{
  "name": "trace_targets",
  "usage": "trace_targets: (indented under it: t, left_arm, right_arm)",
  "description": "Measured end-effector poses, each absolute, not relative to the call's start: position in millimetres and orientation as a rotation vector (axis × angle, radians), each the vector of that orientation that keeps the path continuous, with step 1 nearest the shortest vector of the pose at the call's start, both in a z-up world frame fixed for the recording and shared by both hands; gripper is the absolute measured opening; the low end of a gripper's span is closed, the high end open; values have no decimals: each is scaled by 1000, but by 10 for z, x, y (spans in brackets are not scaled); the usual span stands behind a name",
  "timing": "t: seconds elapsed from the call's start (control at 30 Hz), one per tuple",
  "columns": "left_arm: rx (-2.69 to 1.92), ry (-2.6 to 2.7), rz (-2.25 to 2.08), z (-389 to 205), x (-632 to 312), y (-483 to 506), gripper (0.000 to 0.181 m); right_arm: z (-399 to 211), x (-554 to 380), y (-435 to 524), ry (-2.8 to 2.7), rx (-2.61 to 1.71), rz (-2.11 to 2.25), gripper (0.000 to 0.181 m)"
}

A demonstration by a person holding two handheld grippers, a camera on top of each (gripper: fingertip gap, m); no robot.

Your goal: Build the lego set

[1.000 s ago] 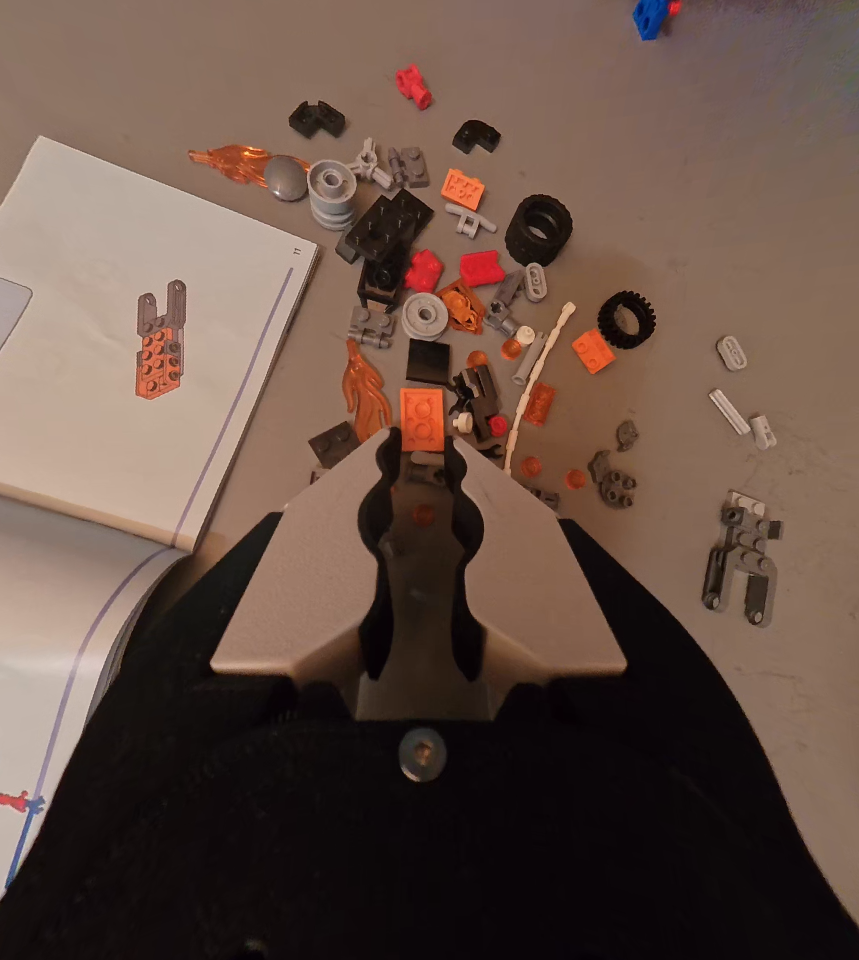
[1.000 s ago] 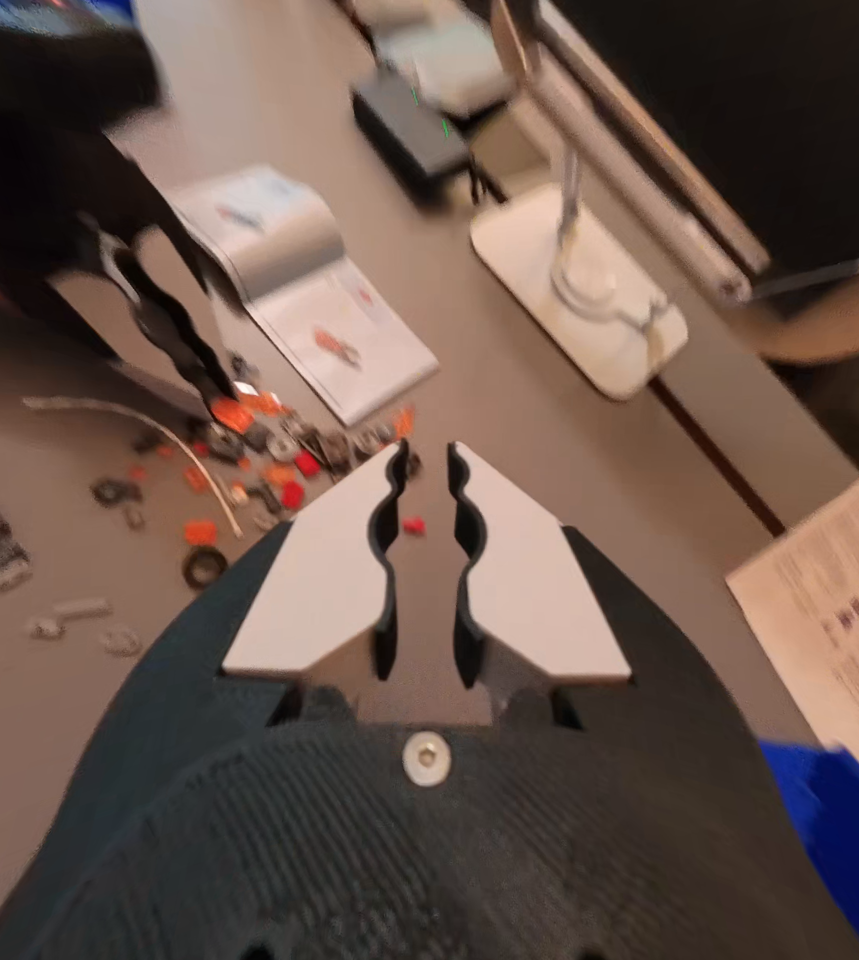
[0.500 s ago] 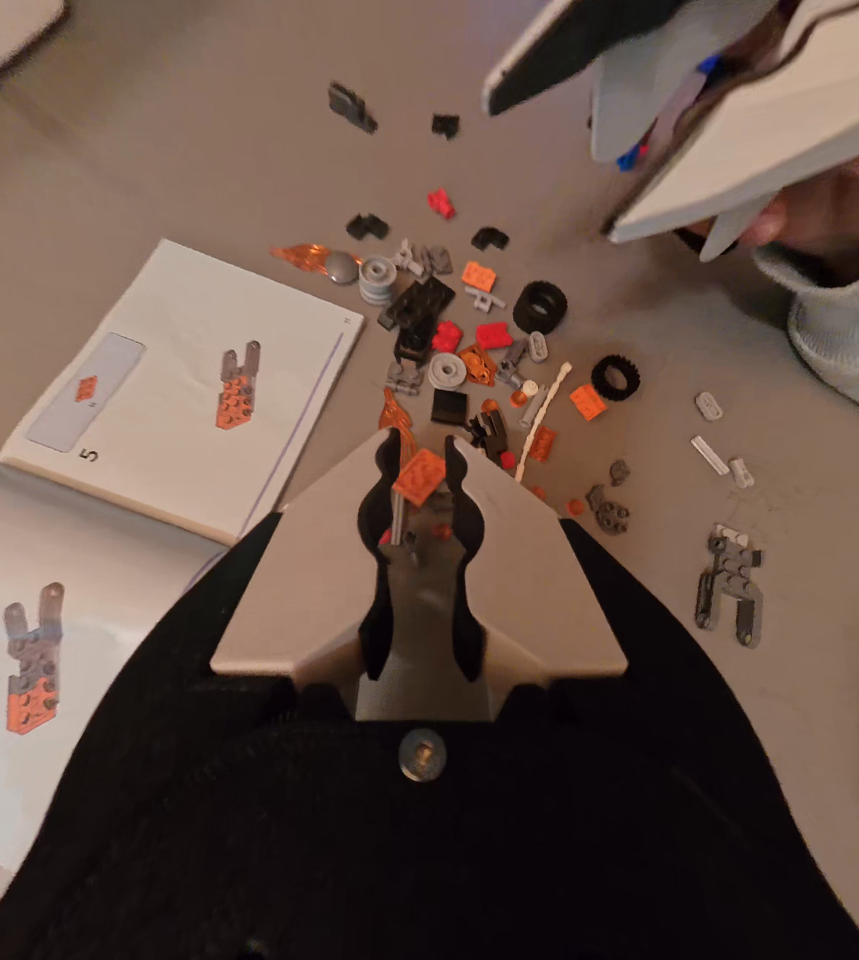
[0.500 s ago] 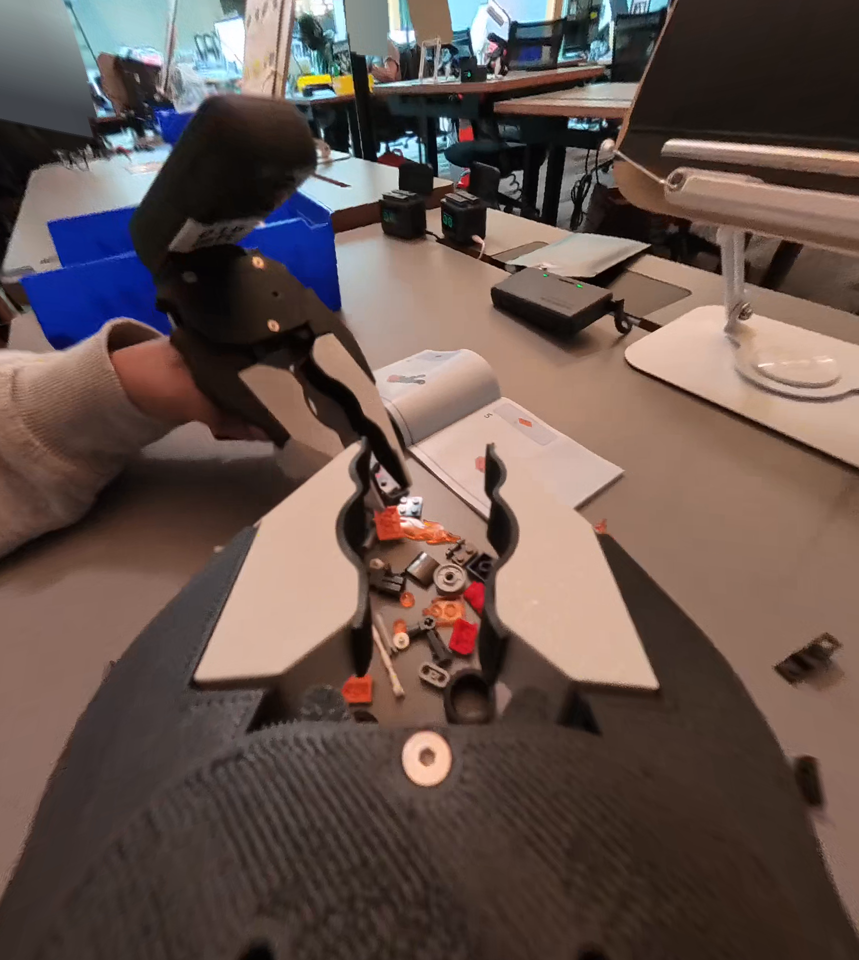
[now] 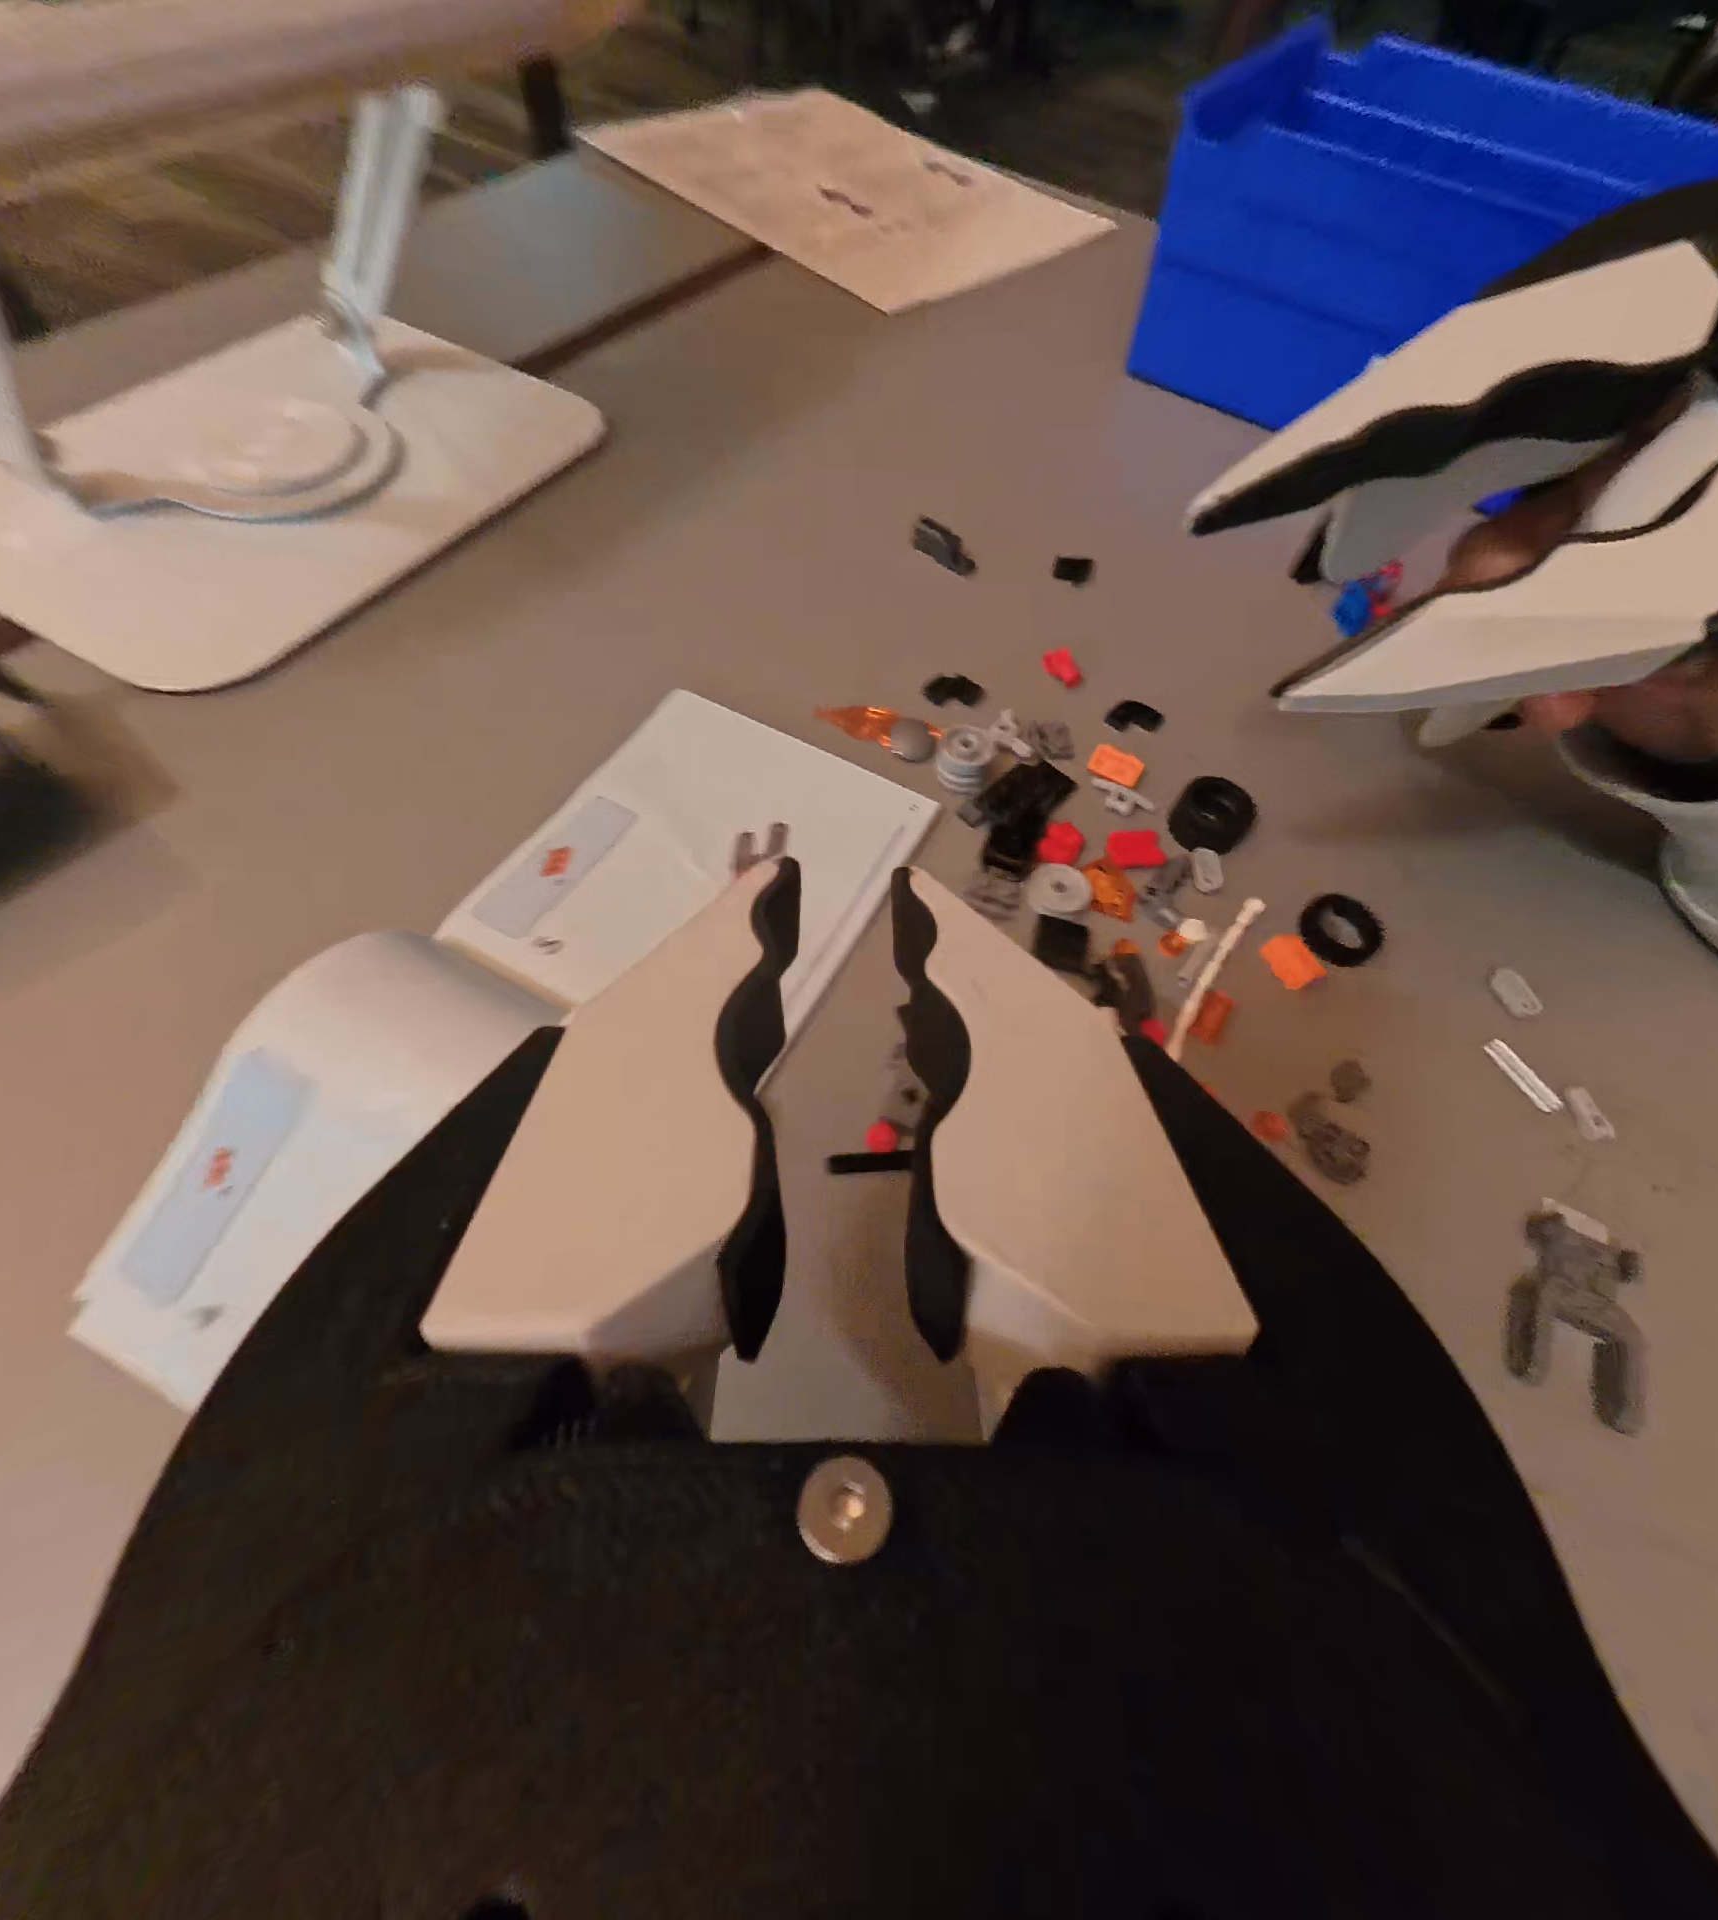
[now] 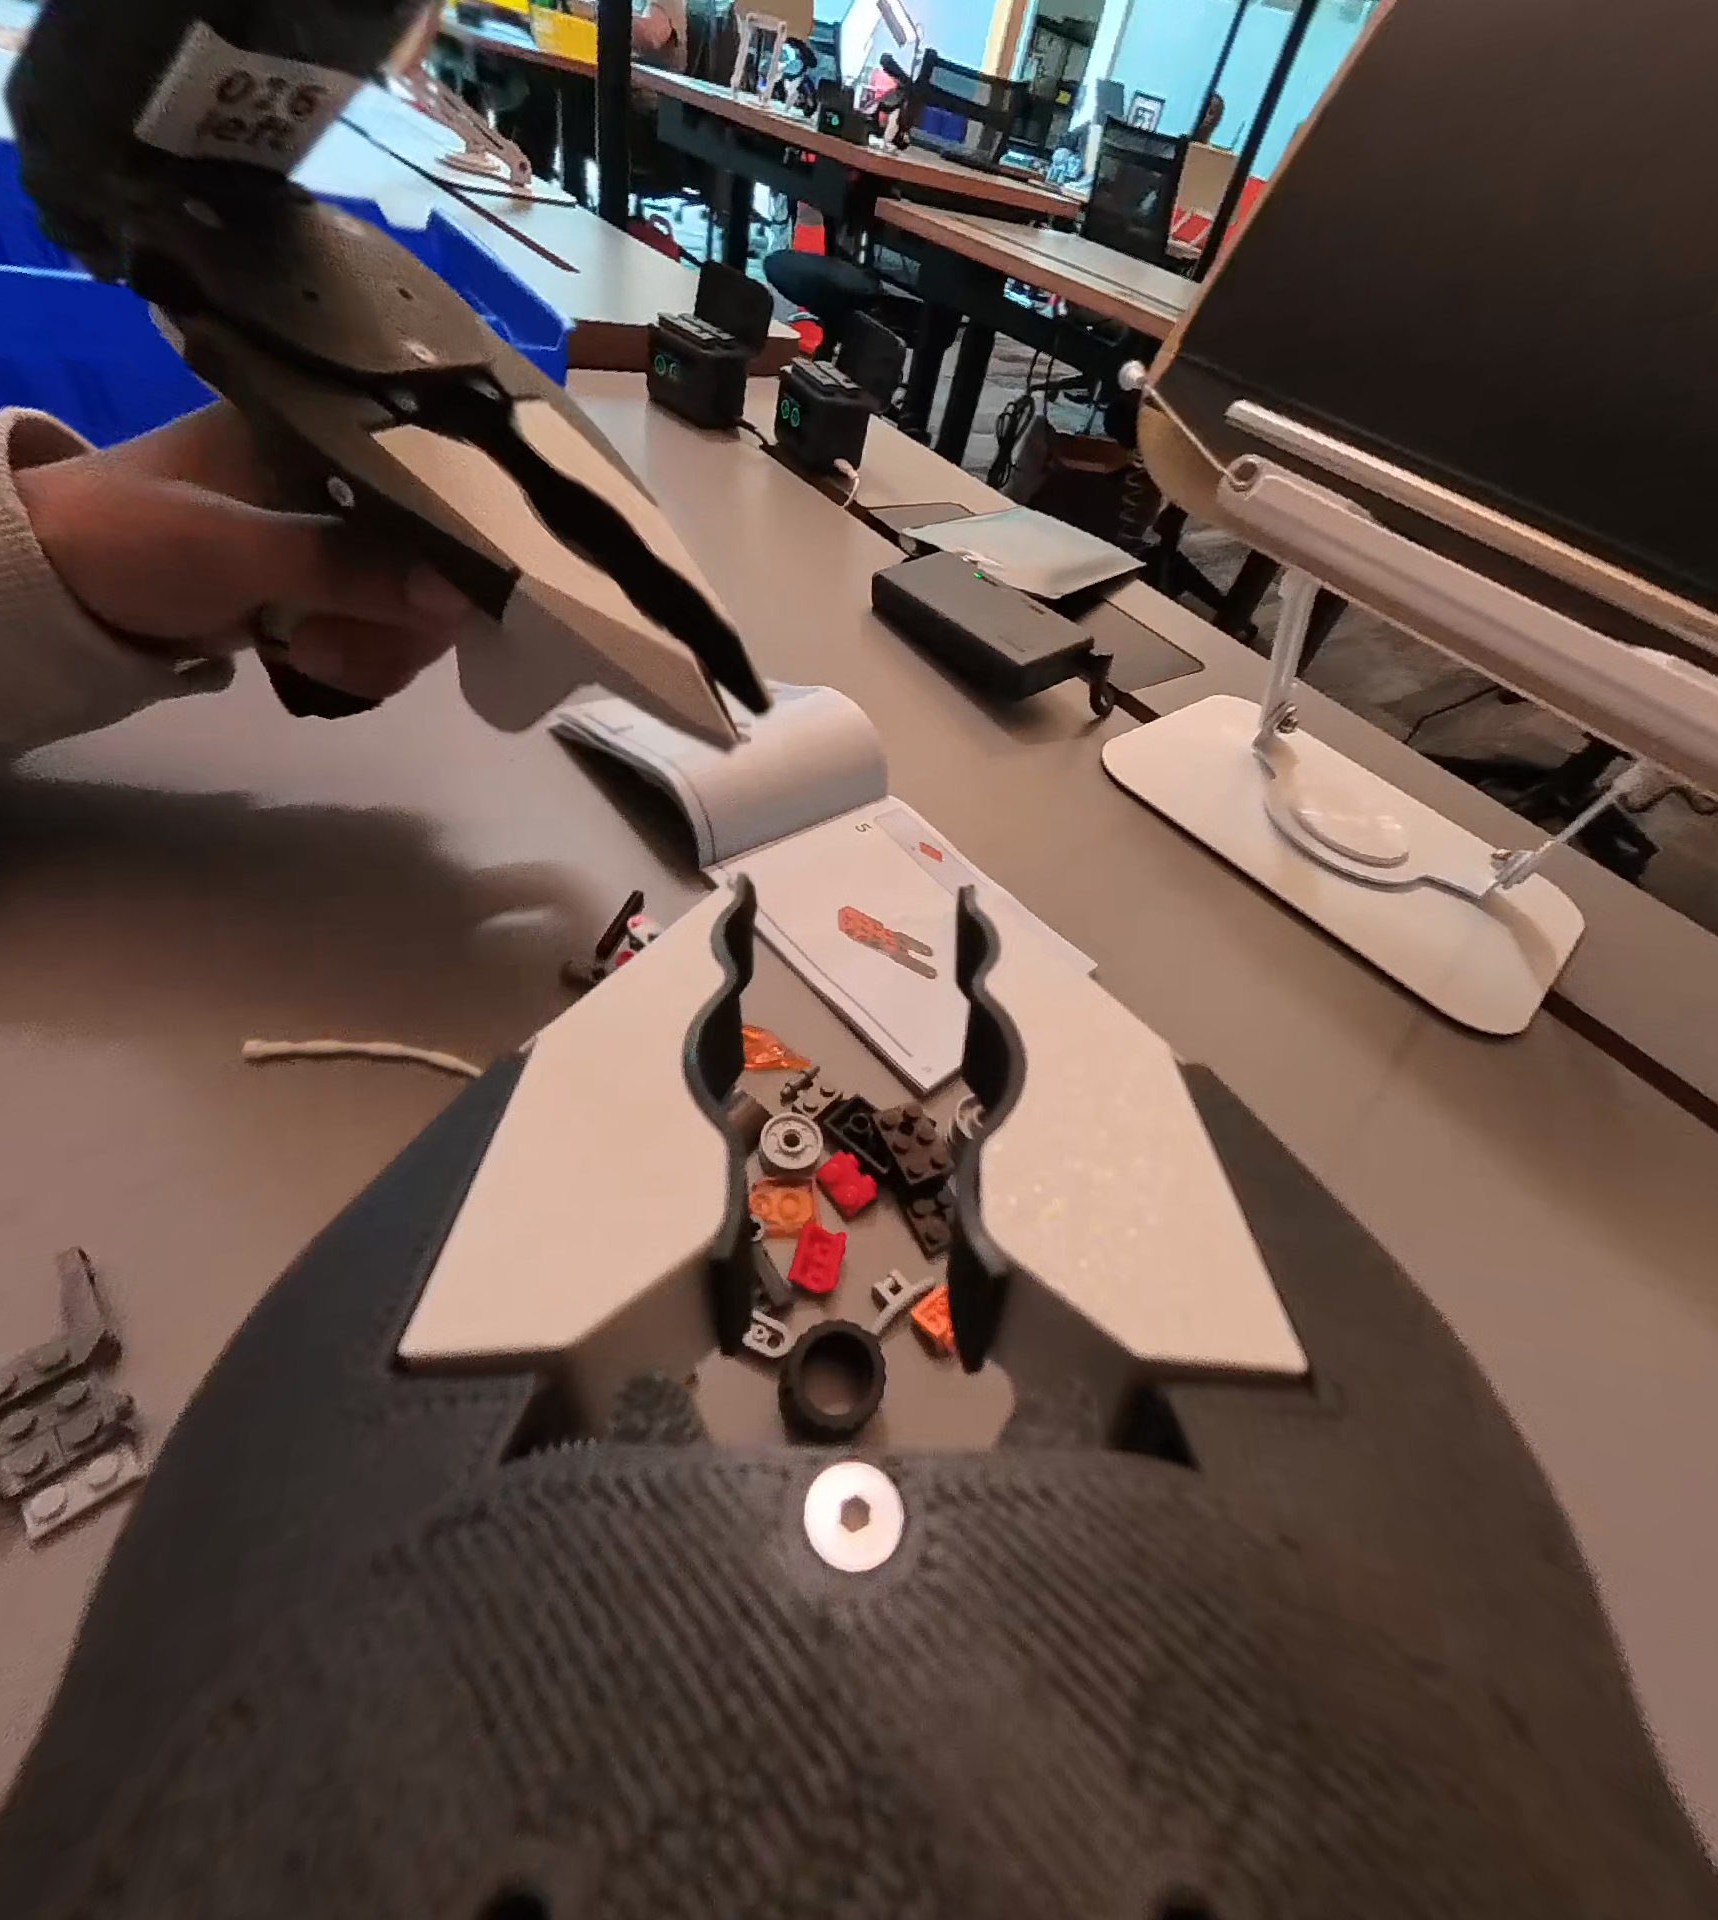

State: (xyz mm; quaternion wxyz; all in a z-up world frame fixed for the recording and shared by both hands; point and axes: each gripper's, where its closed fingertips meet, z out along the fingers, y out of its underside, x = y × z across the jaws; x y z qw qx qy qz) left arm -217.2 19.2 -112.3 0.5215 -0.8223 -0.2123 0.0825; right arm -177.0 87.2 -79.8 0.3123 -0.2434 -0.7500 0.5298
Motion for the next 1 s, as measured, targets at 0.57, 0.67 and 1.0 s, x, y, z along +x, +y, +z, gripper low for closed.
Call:
trace_targets:
  t: [0.57,0.67,1.0]
  left_arm:
    - [-1650,-847,545,-728,-2787,-726,0]
    - [-1565,-941,599,-677,-2894,-932,0]
    - [-1512,-905,477,-609,-2827,-877,2]
  right_arm:
    - [-836,-1869,1004,-1941,-760,1378,39]
    - [-826,-1871,1009,-1934,-763,1382,38]
    - [-799,-1896,1046,-1902,-781,1382,36]
